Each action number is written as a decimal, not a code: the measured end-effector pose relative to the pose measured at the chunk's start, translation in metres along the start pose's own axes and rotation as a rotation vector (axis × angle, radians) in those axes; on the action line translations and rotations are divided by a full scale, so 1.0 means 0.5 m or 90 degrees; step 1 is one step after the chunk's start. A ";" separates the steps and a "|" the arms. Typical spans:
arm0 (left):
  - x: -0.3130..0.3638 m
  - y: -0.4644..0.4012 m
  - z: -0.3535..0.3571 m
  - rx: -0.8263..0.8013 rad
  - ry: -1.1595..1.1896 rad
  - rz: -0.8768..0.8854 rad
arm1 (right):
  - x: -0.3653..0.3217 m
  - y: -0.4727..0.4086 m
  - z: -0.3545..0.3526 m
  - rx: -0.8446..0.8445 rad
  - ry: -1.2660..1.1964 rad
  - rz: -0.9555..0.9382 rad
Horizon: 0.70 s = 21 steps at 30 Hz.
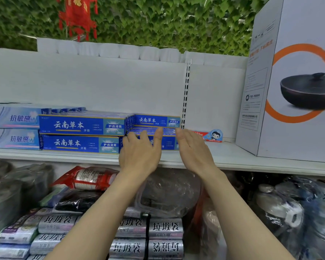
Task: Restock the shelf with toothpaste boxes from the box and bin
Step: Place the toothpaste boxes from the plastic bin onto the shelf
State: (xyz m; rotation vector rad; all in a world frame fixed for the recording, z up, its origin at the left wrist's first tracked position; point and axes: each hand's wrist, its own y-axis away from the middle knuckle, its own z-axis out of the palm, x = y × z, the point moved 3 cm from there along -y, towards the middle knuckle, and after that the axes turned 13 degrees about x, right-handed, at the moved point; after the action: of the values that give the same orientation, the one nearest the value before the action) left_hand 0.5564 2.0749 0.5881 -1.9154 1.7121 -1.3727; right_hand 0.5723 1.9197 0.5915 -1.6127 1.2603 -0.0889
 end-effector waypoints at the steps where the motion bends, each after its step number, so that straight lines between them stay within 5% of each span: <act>1: -0.001 -0.013 0.005 0.032 -0.009 0.028 | 0.000 -0.006 -0.001 0.003 -0.008 -0.005; 5: 0.002 -0.091 0.065 -0.050 -0.047 0.147 | -0.004 -0.036 0.002 -0.002 -0.061 0.015; 21: -0.003 -0.154 0.123 -0.154 -0.193 0.053 | 0.039 -0.152 0.070 -0.141 0.135 0.061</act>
State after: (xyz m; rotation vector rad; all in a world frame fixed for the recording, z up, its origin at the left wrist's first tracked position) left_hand 0.6529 2.0742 0.6082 -2.0228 1.8454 -0.8248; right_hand 0.6526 1.9212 0.6222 -1.7640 1.5533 -0.0628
